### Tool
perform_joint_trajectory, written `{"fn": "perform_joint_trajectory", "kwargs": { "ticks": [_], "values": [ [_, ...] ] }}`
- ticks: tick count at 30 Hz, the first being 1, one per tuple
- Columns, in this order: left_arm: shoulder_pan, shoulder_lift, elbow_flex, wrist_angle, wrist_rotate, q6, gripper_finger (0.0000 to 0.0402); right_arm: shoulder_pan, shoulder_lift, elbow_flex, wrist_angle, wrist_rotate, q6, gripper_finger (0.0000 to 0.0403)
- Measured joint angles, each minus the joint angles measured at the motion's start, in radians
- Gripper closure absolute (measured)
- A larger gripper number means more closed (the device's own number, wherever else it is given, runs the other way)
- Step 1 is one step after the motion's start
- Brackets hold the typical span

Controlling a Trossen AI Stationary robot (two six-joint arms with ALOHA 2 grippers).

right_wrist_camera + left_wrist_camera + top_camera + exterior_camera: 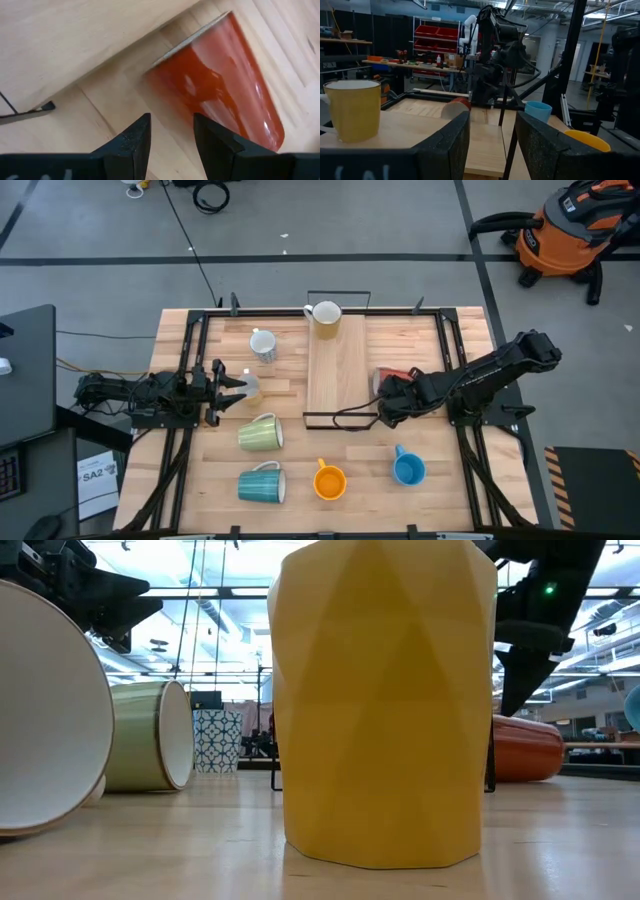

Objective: Place coffee mugs
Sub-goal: Put the orange mug on the shelf

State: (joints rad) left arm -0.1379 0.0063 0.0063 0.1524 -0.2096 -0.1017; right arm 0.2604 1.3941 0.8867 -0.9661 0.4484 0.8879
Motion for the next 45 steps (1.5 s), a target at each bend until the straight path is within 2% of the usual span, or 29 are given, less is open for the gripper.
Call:
{"fn": "perform_joint_trajectory", "kwargs": {
  "ticks": [8, 14, 21, 24, 29, 35, 42, 45],
  "values": [
    [0.0, 0.0, 0.0, 0.0, 0.0, 0.0, 0.0235, -0.01, -0.016, 0.006, -0.008, 0.0, -0.023, 0.025],
    [0.0, 0.0, 0.0, 0.0, 0.0, 0.0, 0.0235, -0.071, -0.105, 0.059, -0.047, -0.001, -0.079, 0.025],
    [0.0, 0.0, 0.0, 0.0, 0.0, 0.008, 0.0235, -0.183, -0.216, 0.129, -0.026, -0.017, -0.263, 0.025],
    [0.0, 0.0, 0.0, 0.0, 0.0, 0.008, 0.0235, -0.262, -0.241, 0.162, 0.008, -0.092, -0.347, 0.025],
    [0.0, 0.0, 0.0, 0.0, 0.0, 0.009, 0.0235, -0.392, -0.252, 0.177, 0.124, -0.273, -0.496, 0.025],
    [0.0, 0.0, 0.0, 0.0, 0.0, 0.008, 0.0235, -0.525, -0.181, 0.178, 0.257, -0.413, -0.582, 0.025],
    [0.0, 0.0, 0.0, 0.0, 0.0, 0.008, 0.0235, -0.586, -0.053, 0.178, 0.248, -0.583, -0.657, 0.025],
    [0.0, 0.0, 0.0, 0.0, 0.0, 0.008, 0.0235, -0.591, -0.017, 0.178, 0.211, -0.607, -0.656, 0.025]
  ]
}}
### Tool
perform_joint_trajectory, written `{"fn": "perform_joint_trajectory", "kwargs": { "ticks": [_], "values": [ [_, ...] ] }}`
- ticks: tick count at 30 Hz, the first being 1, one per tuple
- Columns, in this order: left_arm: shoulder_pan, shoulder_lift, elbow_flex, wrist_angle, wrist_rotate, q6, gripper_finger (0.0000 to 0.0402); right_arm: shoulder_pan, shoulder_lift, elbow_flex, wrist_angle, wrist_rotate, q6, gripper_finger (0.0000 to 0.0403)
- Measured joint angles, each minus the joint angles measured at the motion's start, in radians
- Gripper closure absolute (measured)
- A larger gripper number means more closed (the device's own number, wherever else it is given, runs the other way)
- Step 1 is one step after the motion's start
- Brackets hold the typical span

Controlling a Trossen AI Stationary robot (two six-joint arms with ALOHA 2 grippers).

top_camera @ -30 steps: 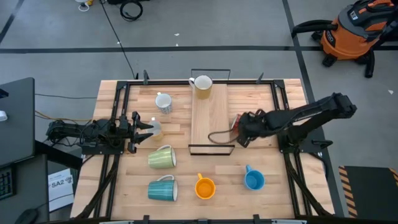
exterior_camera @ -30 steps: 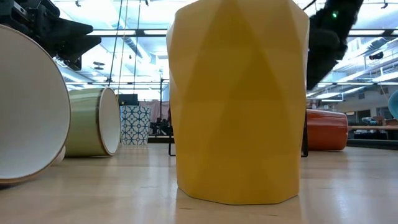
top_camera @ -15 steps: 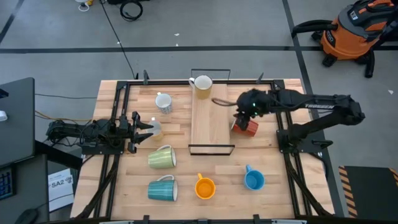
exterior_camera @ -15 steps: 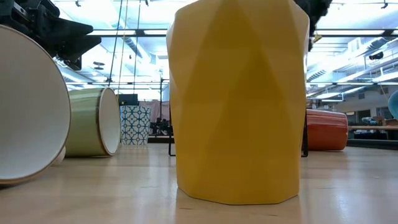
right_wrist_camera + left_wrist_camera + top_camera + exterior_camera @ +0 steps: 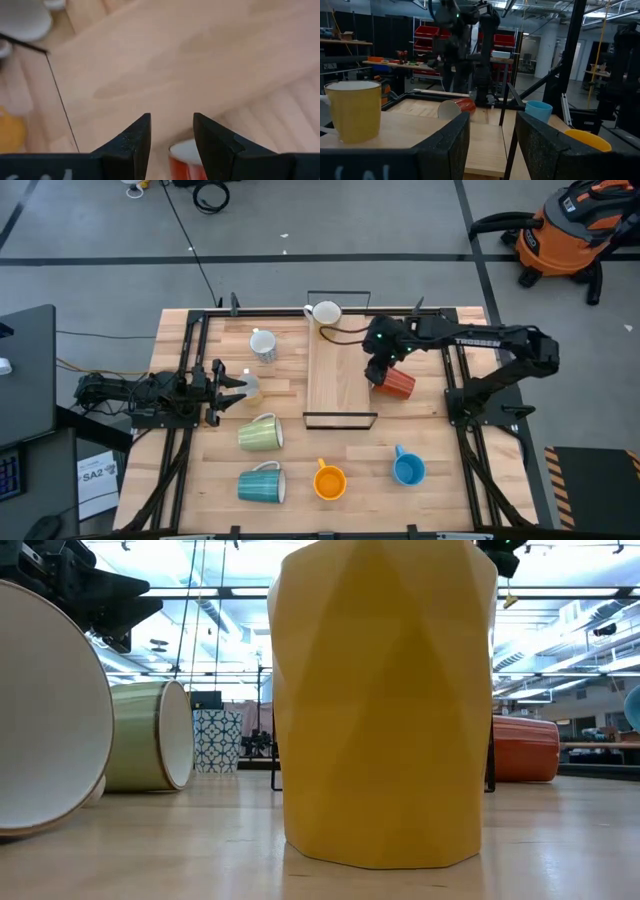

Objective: Place coffee mugs
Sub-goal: Put the orange mug on the shelf

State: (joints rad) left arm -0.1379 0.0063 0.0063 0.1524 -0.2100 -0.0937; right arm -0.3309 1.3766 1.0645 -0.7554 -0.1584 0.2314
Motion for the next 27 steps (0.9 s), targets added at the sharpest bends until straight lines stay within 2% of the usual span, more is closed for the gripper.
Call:
{"fn": "perform_joint_trajectory", "kwargs": {
  "ticks": [18, 27],
  "values": [
    [0.0, 0.0, 0.0, 0.0, 0.0, 0.001, 0.0235, 0.0, 0.079, -0.002, -0.227, 0.126, -0.006, 0.0253],
    [0.0, 0.0, 0.0, 0.0, 0.0, 0.002, 0.0235, -0.021, 0.074, -0.016, -0.245, 0.219, -0.036, 0.0253]
  ]
}}
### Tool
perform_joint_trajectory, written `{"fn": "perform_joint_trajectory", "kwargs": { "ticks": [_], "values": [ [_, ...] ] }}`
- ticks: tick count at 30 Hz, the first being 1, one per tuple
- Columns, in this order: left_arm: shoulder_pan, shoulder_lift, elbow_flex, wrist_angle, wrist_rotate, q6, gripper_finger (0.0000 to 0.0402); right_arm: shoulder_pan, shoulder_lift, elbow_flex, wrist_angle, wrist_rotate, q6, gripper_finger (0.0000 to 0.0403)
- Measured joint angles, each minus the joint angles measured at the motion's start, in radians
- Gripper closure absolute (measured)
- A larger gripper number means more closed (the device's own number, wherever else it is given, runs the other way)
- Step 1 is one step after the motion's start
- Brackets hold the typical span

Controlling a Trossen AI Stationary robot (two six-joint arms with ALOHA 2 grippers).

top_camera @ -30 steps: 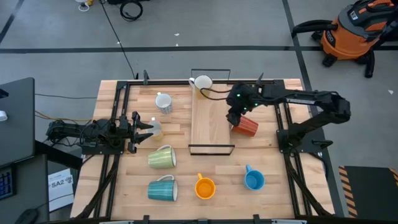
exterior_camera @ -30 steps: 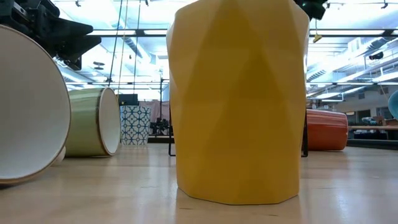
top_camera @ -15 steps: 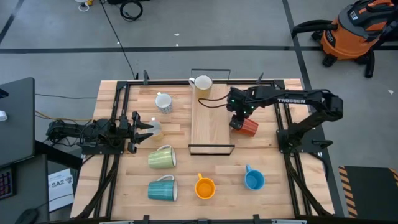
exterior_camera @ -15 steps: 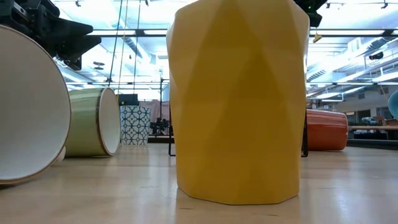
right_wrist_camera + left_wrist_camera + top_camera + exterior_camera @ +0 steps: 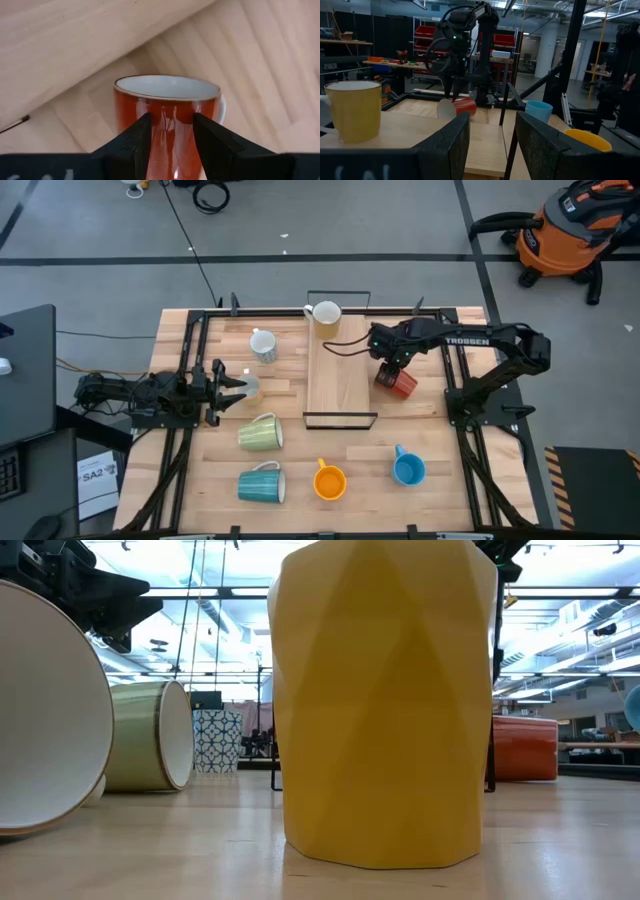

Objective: Place coffee mugs
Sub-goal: Put the orange mug on the shelf

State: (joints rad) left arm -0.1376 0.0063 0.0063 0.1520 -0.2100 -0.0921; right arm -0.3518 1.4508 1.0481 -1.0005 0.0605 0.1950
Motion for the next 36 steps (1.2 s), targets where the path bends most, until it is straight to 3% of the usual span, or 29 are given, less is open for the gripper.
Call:
{"fn": "perform_joint_trajectory", "kwargs": {
  "ticks": [13, 19, 29, 36],
  "values": [
    [0.0, 0.0, 0.0, 0.0, 0.0, 0.0, 0.0235, -0.123, 0.002, -0.002, 0.06, 0.0, -0.089, 0.0253],
    [0.0, 0.0, 0.0, 0.0, 0.0, 0.0, 0.0235, -0.156, -0.002, 0.066, 0.055, -0.087, -0.2, 0.0253],
    [0.0, 0.0, 0.0, 0.0, 0.0, 0.0, 0.0235, -0.215, -0.003, 0.195, 0.064, -0.173, -0.595, 0.0253],
    [0.0, 0.0, 0.0, 0.0, 0.0, 0.0, 0.0235, -0.272, 0.026, 0.195, 0.047, -0.274, -0.735, 0.0253]
  ]
}}
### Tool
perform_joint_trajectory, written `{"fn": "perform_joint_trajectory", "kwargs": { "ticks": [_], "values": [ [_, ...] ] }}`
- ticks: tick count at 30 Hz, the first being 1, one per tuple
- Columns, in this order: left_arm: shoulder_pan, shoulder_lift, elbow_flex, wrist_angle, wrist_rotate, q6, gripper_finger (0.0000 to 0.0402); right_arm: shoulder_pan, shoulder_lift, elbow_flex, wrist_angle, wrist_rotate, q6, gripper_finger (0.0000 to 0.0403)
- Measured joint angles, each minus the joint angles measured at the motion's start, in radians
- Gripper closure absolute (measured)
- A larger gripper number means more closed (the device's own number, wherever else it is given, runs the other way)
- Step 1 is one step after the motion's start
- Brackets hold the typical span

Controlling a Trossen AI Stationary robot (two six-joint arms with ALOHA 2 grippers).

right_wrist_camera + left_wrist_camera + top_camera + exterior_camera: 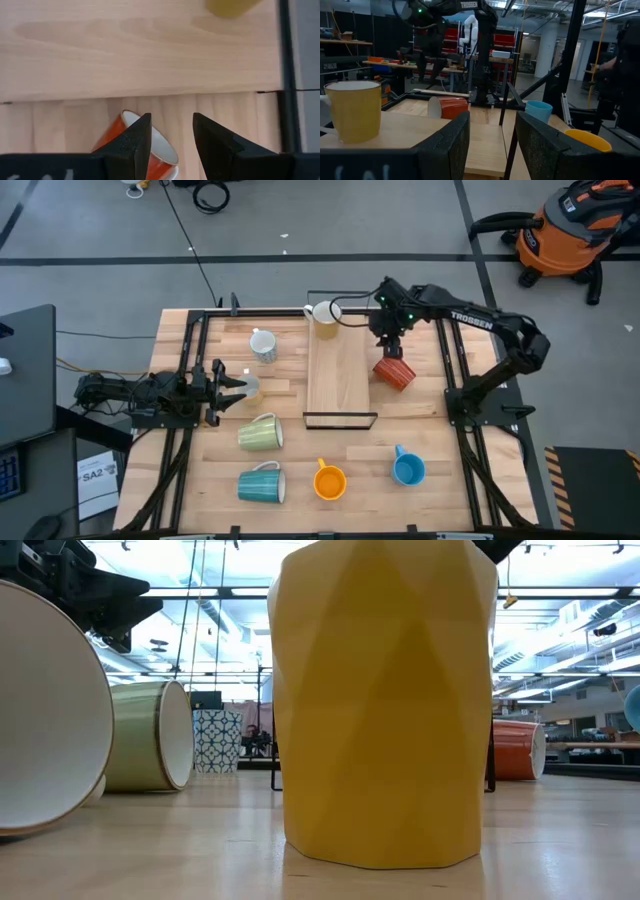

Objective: Place coffee mugs
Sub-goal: Put the orange mug on the shelf

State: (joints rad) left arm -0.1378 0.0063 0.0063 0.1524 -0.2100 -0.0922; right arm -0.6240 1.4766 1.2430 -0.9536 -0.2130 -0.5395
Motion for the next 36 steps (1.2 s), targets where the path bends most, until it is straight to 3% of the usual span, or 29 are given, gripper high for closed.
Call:
{"fn": "perform_joint_trajectory", "kwargs": {
  "ticks": [13, 19, 36],
  "values": [
    [0.0, 0.0, 0.0, -0.008, -0.019, 0.001, 0.0235, -0.072, 0.153, 0.001, -0.055, -0.222, -0.077, 0.0253],
    [0.0, 0.0, 0.0, -0.008, -0.023, 0.001, 0.0235, -0.075, 0.222, 0.0, -0.129, -0.272, -0.119, 0.0253],
    [0.0, 0.0, 0.0, -0.008, -0.027, 0.001, 0.0235, -0.074, 0.239, 0.002, -0.203, -0.107, -0.179, 0.0253]
  ]
}}
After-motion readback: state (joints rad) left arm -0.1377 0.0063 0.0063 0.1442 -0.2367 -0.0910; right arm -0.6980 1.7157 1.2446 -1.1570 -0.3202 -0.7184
